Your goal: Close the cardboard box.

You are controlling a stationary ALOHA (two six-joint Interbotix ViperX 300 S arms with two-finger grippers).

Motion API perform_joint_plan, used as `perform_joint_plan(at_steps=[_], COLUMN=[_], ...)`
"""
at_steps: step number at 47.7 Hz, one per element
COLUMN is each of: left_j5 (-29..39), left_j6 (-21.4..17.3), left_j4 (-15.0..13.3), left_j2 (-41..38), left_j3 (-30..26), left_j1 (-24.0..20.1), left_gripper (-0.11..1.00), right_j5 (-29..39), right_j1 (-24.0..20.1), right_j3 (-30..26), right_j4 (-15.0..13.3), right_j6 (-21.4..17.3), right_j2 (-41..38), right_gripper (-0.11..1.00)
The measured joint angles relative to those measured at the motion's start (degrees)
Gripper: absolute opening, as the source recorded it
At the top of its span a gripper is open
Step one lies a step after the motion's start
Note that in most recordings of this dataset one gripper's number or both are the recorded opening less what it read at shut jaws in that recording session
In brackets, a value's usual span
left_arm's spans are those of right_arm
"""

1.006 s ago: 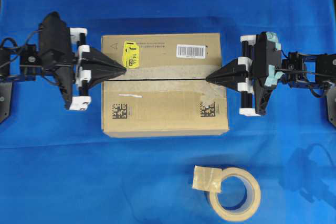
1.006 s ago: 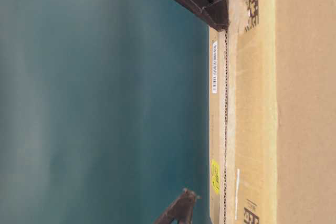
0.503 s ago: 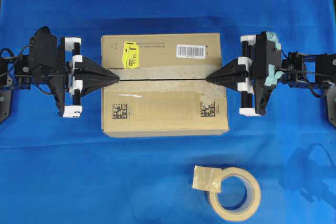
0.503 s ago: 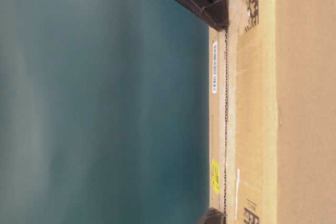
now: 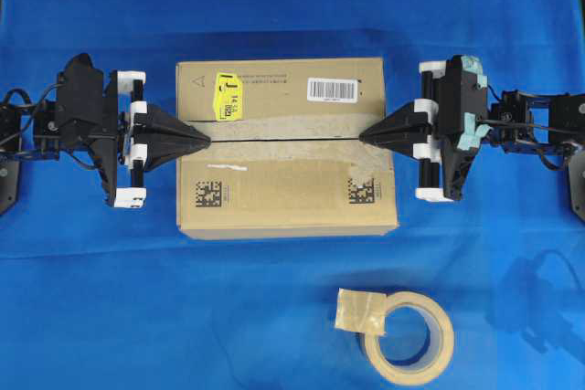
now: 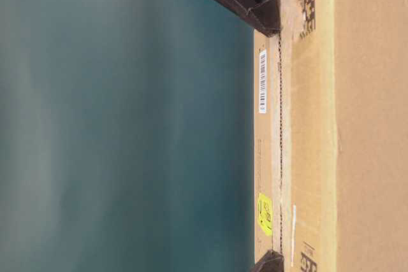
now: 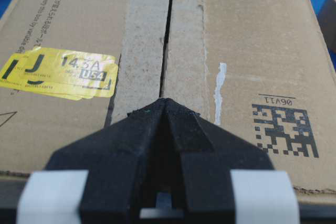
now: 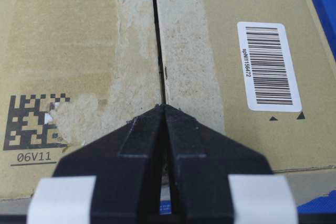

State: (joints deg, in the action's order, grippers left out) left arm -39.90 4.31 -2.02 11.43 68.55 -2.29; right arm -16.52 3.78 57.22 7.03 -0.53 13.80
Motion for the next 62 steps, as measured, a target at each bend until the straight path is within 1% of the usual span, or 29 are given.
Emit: perform_joint_plan(at_steps=[62], left_j5=[-0.35], left_j6=[0.44], left_j4=[0.0], left_j2=[-0.62], left_j3=[-0.09], left_j1=[0.09], left_gripper=[0.0], right_j5=[0.0], right_j1=[-0.09], right_j3=[0.0], right_j4=[0.0], right_j6=[0.0], right_j2=[0.0], right_gripper=[0.0])
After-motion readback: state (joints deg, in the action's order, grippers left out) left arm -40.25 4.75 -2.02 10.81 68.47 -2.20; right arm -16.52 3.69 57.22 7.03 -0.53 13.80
